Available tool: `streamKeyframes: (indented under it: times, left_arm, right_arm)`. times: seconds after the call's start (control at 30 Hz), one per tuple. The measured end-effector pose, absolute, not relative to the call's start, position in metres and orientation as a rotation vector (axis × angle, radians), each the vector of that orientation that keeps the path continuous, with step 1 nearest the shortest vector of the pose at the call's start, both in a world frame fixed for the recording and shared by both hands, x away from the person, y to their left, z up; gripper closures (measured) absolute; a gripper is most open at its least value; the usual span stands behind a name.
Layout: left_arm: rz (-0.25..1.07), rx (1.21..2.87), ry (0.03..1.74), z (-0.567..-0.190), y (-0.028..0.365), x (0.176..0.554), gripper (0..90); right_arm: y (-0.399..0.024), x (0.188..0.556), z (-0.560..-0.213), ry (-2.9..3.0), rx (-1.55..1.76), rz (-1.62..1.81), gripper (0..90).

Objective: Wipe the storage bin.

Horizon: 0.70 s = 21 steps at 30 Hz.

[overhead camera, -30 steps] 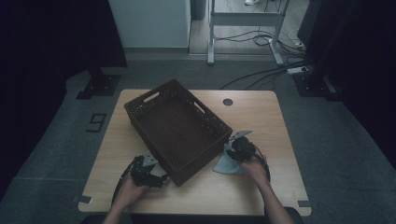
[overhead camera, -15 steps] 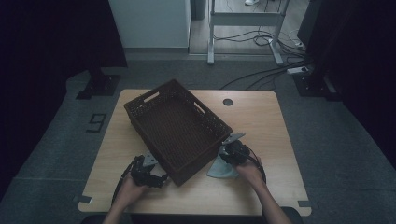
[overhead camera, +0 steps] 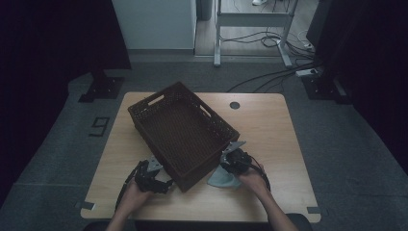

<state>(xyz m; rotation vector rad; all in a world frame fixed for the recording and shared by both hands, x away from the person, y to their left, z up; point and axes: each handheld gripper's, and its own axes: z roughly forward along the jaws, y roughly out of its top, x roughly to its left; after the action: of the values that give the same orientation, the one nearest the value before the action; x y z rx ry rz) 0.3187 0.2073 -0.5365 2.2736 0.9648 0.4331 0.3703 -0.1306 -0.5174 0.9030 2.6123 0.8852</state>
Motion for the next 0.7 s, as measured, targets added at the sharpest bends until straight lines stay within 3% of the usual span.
streamKeyframes:
  times: [0.7]
  left_arm:
    - [0.442,2.277,0.957,-0.536,0.206,0.318,1.0]
  right_arm:
    - [-0.102,0.346,-0.516,2.691,0.771,0.913,70.8]
